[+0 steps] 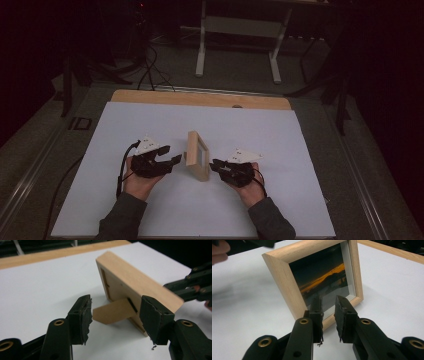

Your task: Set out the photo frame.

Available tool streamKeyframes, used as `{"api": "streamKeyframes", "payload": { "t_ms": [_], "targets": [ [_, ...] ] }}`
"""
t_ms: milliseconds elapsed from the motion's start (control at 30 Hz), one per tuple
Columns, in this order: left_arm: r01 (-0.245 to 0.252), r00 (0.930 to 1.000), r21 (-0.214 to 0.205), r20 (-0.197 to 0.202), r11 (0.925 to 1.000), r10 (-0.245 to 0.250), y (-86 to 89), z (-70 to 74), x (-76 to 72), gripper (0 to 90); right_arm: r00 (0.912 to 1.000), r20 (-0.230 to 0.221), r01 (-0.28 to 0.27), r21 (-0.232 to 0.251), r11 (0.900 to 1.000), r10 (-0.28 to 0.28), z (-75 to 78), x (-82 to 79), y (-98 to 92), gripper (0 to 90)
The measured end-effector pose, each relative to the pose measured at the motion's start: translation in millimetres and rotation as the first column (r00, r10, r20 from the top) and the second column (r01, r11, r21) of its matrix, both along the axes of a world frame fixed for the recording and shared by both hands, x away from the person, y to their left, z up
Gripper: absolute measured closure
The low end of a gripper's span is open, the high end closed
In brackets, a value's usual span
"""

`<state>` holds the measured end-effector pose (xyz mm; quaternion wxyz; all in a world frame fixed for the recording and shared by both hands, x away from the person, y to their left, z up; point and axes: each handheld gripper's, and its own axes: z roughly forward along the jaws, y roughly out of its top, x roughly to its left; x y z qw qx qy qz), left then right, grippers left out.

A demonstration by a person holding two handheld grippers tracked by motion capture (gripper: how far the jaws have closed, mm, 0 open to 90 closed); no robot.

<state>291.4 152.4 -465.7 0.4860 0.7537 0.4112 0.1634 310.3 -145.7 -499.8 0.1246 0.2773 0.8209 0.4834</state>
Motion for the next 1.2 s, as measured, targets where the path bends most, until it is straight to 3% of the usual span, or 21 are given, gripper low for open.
{"api": "streamKeyframes", "payload": {
  "t_ms": [267, 633, 833, 933, 1200],
  "targets": [
    [0.029, 0.9996, -0.005, 0.007, 0.9996, -0.029, -5.3, 9.2, -3.6, 37.8, 1.0000, -0.006, 0.005, 0.003, 1.0000, -0.005, 0.2, 1.1, -2.7, 74.7],
    [0.074, 0.9972, 0.011, -0.006, 0.9972, -0.074, -26.1, 7.7, -4.3, 32.6, 0.9998, -0.004, 0.022, 0.009, 0.9997, -0.022, 0.8, 3.8, -7.7, 72.5],
    [0.067, 0.9977, 0.007, -0.007, 0.9977, -0.067, -36.8, 6.6, -3.2, 29.0, 0.9995, -0.011, 0.030, 0.013, 0.9995, -0.030, 1.3, 4.2, -8.8, 65.2],
    [0.076, 0.9970, 0.030, -0.010, 0.9966, -0.076, -41.6, 5.7, -4.5, 28.5, 0.9994, -0.012, 0.033, 0.018, 0.9993, -0.033, 1.3, 5.1, -9.8, 61.0],
    [0.067, 0.9976, 0.028, -0.016, 0.9974, -0.067, -50.2, 2.4, -6.2, 26.9, 0.9995, -0.016, 0.028, 0.020, 0.9994, -0.028, 0.8, 5.5, -9.1, 58.8]
  ]
}}
